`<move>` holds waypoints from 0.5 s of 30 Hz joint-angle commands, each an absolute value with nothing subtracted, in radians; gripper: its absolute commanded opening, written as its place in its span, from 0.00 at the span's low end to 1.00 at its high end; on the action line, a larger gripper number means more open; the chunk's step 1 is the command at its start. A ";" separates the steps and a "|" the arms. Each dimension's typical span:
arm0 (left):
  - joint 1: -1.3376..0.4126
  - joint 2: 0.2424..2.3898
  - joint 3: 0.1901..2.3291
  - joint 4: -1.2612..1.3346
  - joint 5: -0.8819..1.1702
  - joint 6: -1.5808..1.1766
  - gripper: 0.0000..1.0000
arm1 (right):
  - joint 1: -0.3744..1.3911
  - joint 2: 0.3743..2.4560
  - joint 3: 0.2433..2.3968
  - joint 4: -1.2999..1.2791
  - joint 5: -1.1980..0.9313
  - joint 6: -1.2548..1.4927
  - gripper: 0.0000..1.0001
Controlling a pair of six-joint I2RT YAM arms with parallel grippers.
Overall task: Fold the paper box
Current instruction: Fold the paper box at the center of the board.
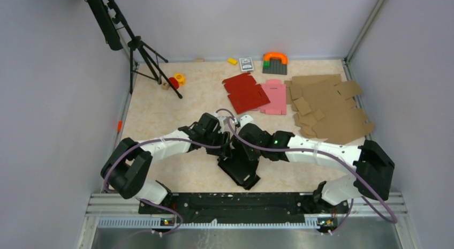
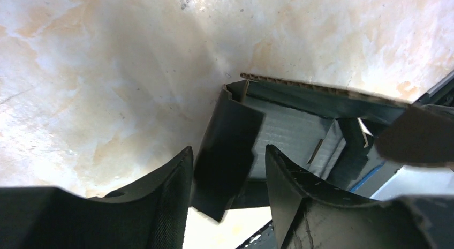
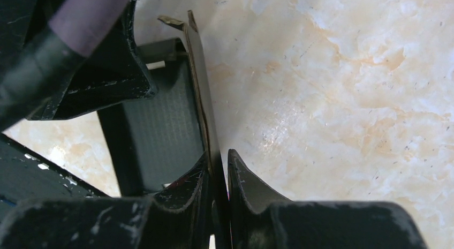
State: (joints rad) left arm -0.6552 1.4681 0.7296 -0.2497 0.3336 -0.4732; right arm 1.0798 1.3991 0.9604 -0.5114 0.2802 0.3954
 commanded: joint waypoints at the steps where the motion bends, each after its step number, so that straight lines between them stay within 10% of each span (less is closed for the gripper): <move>1: -0.659 1.462 0.742 -0.248 0.390 -0.461 0.54 | 1.094 1.359 0.941 -0.451 0.299 0.408 0.15; 15: -0.644 1.455 0.741 -0.255 0.377 -0.467 0.40 | 1.097 1.320 0.899 -0.422 0.297 0.432 0.14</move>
State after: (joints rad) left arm -0.6468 1.4879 0.7292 -0.2592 0.3798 -0.4709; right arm 1.0801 1.3552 0.8970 -0.4648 0.2802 0.4152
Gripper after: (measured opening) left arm 0.436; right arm 0.146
